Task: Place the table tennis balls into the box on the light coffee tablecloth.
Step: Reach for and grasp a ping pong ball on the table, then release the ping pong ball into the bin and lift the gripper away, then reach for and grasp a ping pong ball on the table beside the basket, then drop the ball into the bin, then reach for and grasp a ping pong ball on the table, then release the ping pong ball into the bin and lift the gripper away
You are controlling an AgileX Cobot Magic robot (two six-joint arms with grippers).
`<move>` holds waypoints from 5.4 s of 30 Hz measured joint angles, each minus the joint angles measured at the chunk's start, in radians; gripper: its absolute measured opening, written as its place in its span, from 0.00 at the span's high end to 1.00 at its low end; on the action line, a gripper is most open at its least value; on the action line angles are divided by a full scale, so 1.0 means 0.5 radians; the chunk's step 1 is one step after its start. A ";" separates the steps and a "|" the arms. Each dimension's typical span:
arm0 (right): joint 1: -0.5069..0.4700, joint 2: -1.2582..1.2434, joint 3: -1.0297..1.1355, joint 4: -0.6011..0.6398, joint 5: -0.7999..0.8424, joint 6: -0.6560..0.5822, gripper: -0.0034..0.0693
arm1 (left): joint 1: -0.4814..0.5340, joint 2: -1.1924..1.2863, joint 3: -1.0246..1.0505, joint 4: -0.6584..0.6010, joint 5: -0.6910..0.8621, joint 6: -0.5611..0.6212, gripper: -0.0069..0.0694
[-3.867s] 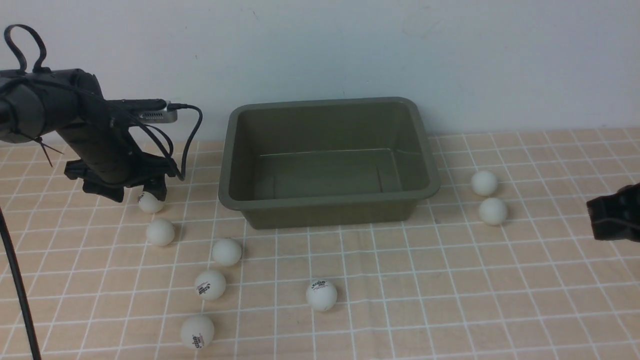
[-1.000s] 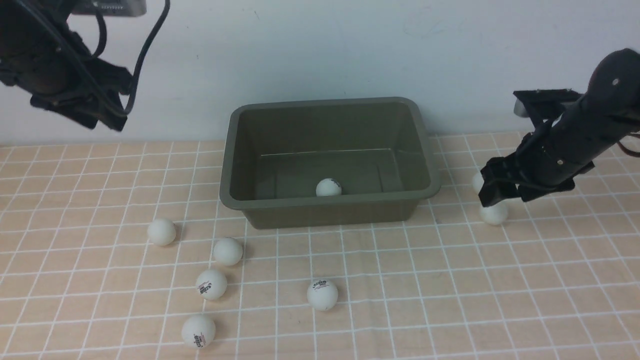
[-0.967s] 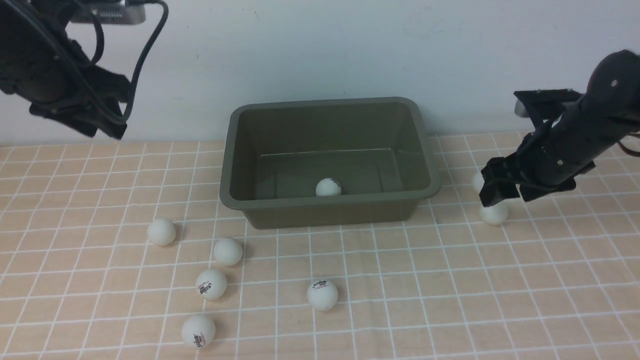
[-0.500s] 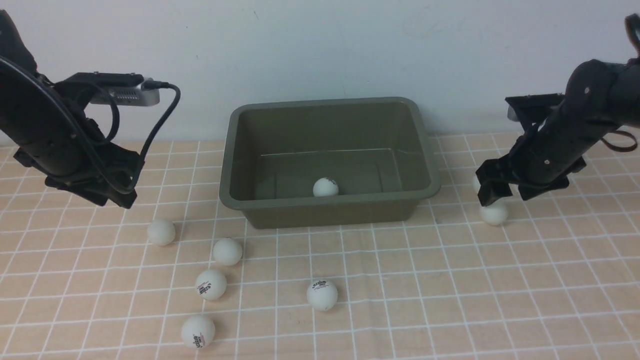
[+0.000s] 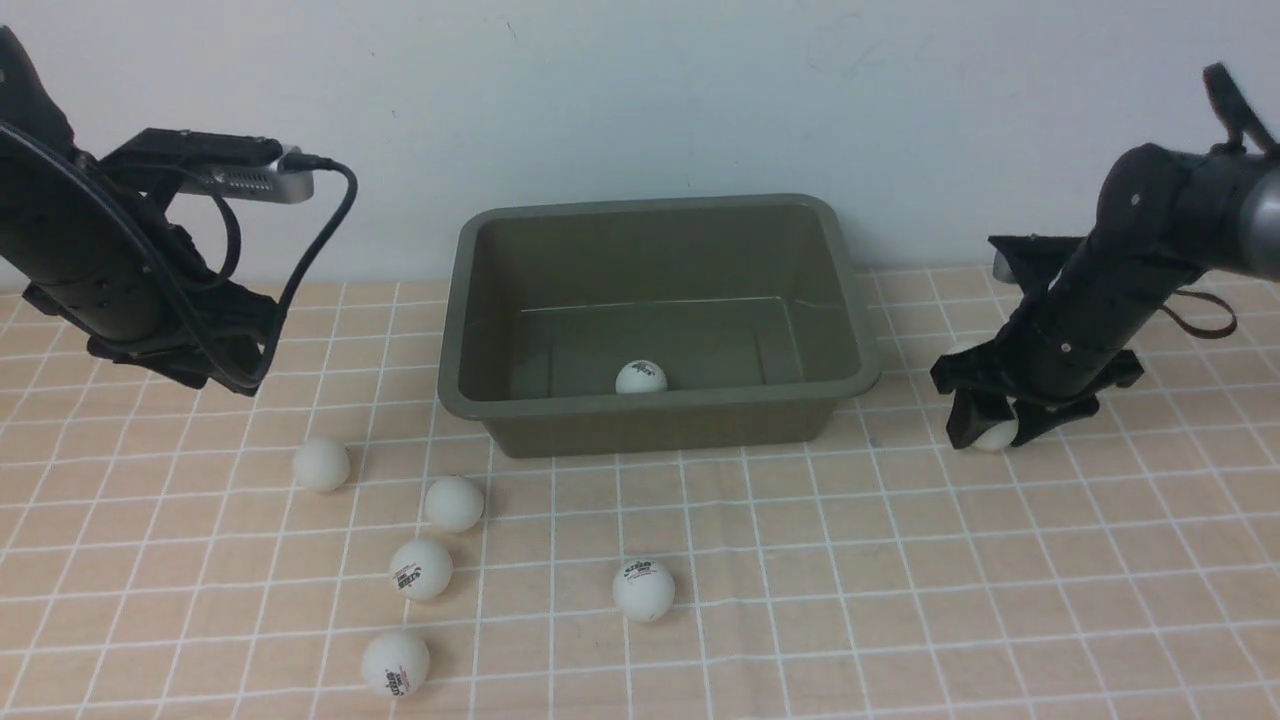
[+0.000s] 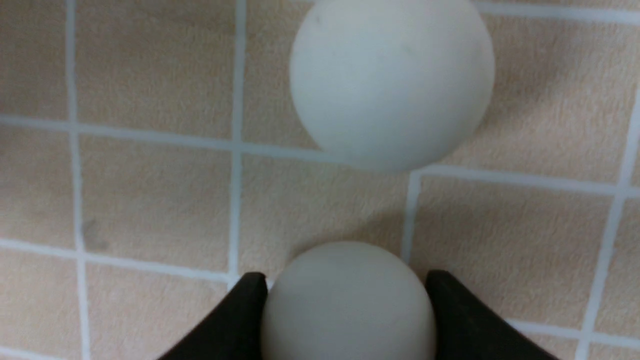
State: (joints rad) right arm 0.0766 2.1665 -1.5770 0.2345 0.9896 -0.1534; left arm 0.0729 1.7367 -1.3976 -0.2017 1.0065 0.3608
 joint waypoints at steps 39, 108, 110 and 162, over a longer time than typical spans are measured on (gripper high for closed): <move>0.488 0.109 -1.263 0.128 0.523 -0.013 0.46 | 0.000 0.570 0.000 -0.386 -0.410 0.261 0.28; -0.017 0.310 -0.893 -0.104 0.505 0.103 0.25 | -0.792 0.971 -1.031 -0.048 -0.223 -0.016 0.30; -0.017 0.326 -0.893 -0.098 0.503 0.103 0.25 | -0.792 0.971 -1.035 -0.048 -0.223 -0.018 0.29; 0.640 0.112 -0.976 -0.019 0.426 0.075 0.46 | -0.244 -0.009 0.699 -0.405 -0.196 0.171 0.37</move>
State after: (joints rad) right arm 0.3967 2.2226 -2.0648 0.2250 1.2025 -0.1161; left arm -0.0491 1.7324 -1.0480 -0.4041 0.9084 0.4465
